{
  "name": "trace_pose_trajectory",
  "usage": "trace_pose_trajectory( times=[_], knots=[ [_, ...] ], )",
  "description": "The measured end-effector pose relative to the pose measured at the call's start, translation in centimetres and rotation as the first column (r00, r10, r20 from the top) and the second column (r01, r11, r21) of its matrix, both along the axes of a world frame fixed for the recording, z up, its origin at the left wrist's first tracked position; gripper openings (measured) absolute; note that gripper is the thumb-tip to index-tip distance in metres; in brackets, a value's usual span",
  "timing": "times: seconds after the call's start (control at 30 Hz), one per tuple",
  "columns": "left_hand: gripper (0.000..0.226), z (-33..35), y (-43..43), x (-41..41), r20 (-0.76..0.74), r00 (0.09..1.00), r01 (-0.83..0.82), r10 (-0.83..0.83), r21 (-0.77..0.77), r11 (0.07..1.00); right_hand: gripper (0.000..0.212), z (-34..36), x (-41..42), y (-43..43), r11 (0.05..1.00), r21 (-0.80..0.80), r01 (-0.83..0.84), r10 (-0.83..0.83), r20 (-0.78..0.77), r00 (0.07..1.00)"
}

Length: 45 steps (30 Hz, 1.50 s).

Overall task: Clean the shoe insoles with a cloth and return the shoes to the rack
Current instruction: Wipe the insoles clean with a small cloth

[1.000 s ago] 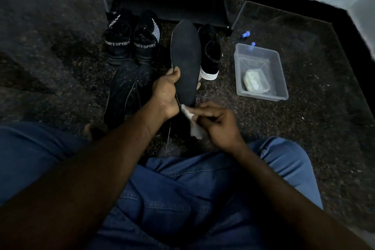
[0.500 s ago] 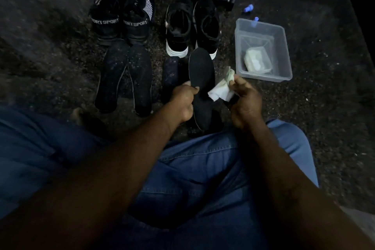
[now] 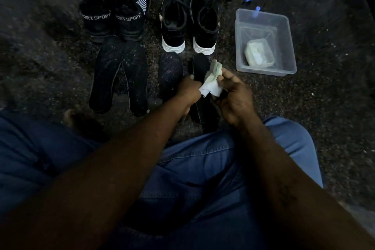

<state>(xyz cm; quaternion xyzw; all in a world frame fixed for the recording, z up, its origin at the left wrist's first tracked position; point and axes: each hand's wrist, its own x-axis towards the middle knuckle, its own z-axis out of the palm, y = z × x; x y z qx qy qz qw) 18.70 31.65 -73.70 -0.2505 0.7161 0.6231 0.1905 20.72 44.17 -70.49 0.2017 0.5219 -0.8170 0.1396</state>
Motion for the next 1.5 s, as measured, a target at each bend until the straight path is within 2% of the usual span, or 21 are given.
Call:
trace_pose_trajectory(
  times=[0.03,0.1,0.17,0.27,0.37,0.43,0.53,0.6,0.7,0.77,0.97,1.07,1.2,1.3,1.4,1.5],
  knots=[
    [0.018,0.0,-0.3,-0.2,-0.020,0.998,0.058,-0.060,-0.104,0.993,0.034,-0.1,-0.1,-0.1,1.000,-0.015,-0.013,0.013,0.003,1.000],
    [0.023,-0.1,-0.9,-0.6,-0.024,0.986,0.147,-0.162,-0.309,0.940,0.039,-0.2,-0.2,-0.3,0.999,-0.045,-0.025,0.026,0.022,0.999],
    [0.029,0.1,-1.7,-0.6,-0.003,0.986,0.154,-0.169,-0.399,0.904,0.039,-0.2,-0.3,-0.4,0.997,-0.069,-0.030,0.033,0.036,0.999],
    [0.029,0.5,-3.2,-0.6,-0.045,0.996,0.046,-0.071,-0.425,0.904,0.038,-0.5,-0.6,-0.5,0.998,0.022,-0.065,0.065,0.017,0.998],
    [0.028,0.9,-5.3,-1.1,-0.083,0.996,-0.030,-0.010,-0.471,0.882,0.040,-1.7,-0.8,-0.8,0.942,0.325,-0.086,0.113,-0.065,0.991],
    [0.026,1.2,-6.8,-1.7,-0.097,0.995,-0.037,-0.019,-0.542,0.840,0.038,-2.3,-0.6,-1.3,0.888,0.441,-0.129,0.195,-0.107,0.975],
    [0.025,1.1,-8.6,-2.9,-0.091,0.996,-0.045,-0.011,-0.587,0.809,0.024,-2.9,-0.8,-1.6,0.850,0.491,-0.192,0.275,-0.101,0.956],
    [0.033,0.7,-9.2,-3.6,-0.049,0.998,0.005,-0.044,-0.602,0.799,0.014,-3.5,-1.2,-1.7,0.806,0.550,-0.219,0.316,-0.087,0.945],
    [0.051,0.1,-9.5,-4.3,-0.005,0.998,0.041,-0.057,-0.624,0.780,0.014,-4.0,-1.6,-2.1,0.791,0.568,-0.228,0.328,-0.079,0.941],
    [0.052,0.0,-9.4,-4.7,-0.008,0.998,0.042,-0.063,-0.654,0.756,0.012,-3.9,-1.9,-2.5,0.790,0.574,-0.216,0.320,-0.084,0.944],
    [0.051,-1.1,-8.6,-5.2,0.030,0.998,0.062,-0.059,-0.724,0.686,0.026,-4.3,-2.4,-3.3,0.775,0.599,-0.202,0.291,-0.055,0.955],
    [0.048,-1.3,-8.5,-4.9,0.010,0.999,0.035,-0.040,-0.712,0.701,0.029,-4.2,-2.6,-3.1,0.779,0.599,-0.188,0.273,-0.053,0.961],
    [0.037,-0.9,-8.5,-5.2,-0.039,0.999,-0.008,-0.021,-0.620,0.785,0.033,-4.3,-2.8,-3.2,0.820,0.553,-0.145,0.230,-0.086,0.969],
    [0.006,-0.2,-8.4,-5.1,-0.027,0.999,-0.050,0.043,-0.409,0.911,0.033,-4.1,-2.6,-3.3,0.872,0.472,-0.131,0.202,-0.103,0.974],
    [0.012,0.7,-8.5,-4.4,0.091,0.996,-0.015,0.025,-0.110,0.994,0.023,-3.4,-2.2,-3.4,0.923,0.363,-0.129,0.180,-0.110,0.977],
    [0.012,2.3,-9.2,-3.4,0.092,0.992,0.088,-0.088,0.003,0.996,0.016,-2.1,-1.6,-3.9,0.942,0.317,-0.111,0.166,-0.152,0.974]
  ],
)
